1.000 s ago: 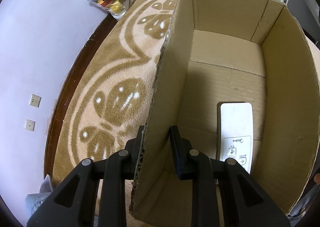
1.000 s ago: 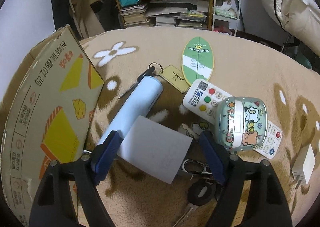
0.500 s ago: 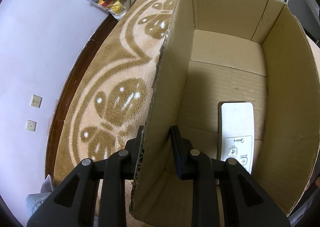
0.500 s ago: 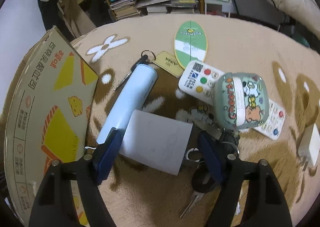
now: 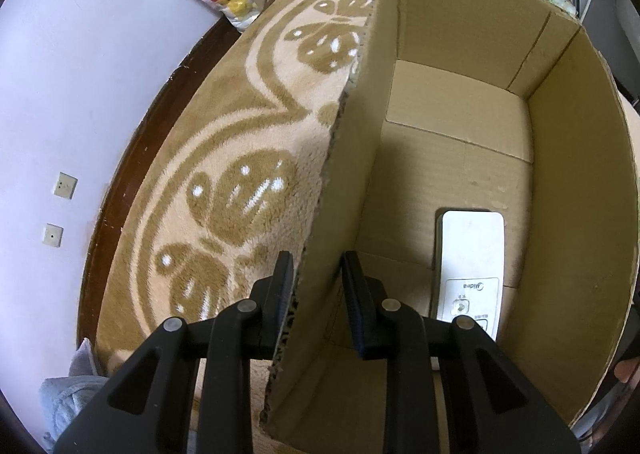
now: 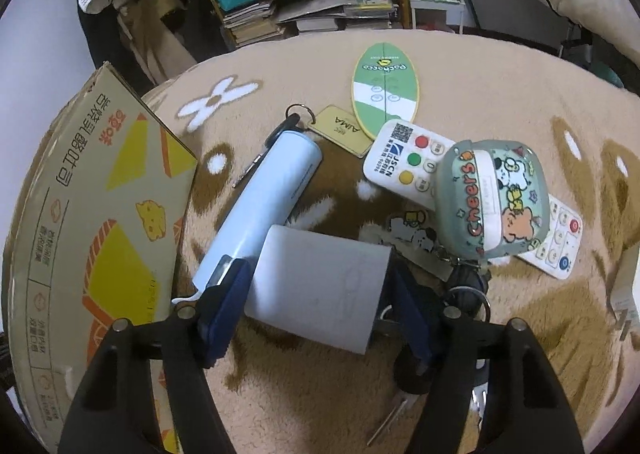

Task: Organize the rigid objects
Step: 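Move the right tool to the white charger cube and grasp it, then lift the white charger cube into the box and open the right tool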

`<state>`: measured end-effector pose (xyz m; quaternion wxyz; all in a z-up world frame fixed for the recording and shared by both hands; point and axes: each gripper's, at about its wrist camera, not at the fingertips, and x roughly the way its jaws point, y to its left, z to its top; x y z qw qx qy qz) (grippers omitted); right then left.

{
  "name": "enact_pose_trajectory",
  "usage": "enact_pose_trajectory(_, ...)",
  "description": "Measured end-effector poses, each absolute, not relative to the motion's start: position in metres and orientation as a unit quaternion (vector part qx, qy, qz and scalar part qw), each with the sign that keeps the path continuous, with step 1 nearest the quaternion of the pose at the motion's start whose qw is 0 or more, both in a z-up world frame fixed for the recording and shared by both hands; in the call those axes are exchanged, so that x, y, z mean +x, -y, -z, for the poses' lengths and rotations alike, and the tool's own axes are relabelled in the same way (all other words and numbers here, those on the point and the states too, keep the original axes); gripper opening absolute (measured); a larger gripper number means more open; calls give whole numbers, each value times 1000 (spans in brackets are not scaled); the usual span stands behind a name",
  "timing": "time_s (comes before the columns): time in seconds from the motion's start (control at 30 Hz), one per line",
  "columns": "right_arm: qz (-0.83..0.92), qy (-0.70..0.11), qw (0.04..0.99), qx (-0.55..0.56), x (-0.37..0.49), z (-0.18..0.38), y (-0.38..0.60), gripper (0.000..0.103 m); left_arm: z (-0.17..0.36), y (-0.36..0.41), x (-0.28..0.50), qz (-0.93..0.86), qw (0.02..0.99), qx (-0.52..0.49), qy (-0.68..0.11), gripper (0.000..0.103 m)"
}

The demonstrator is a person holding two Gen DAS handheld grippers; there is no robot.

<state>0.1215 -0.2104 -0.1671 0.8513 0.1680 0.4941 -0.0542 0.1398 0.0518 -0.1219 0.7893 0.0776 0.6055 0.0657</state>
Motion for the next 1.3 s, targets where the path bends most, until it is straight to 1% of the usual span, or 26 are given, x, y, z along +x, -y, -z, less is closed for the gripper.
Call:
enact_pose_trajectory(0.13, 58, -488, 859, 146, 119, 164, 205, 73, 123, -49, 139, -65, 790, 83, -604, 23)
enact_pose_trajectory(0.23, 62, -484, 863, 132, 119, 156, 200, 70, 124, -49, 140, -64, 791, 81, -604, 23)
enact_pose_trajectory(0.43, 57, -475, 866, 149, 118, 140, 204, 67, 123, -46, 138, -62, 792, 92, -600, 22)
enact_pose_trajectory(0.53, 48, -452, 875, 168, 115, 124, 206, 67, 123, -44, 138, -60, 793, 101, -598, 22)
enact_pose_trajectory(0.83, 12, -361, 916, 173, 105, 80, 188, 67, 123, -38, 136, -60, 794, 116, -593, 22)
enact_pose_trajectory(1.0, -16, -311, 939, 146, 99, 44, 171, 67, 123, -38, 136, -60, 794, 113, -594, 22)
enact_pose_trajectory(1.17, -47, -298, 945, 124, 95, 29, 147, 67, 122, -39, 137, -61, 794, 110, -595, 22)
enact_pose_trajectory(1.3, -68, -295, 948, 102, 96, 29, 127, 67, 121, -41, 138, -61, 794, 105, -596, 22)
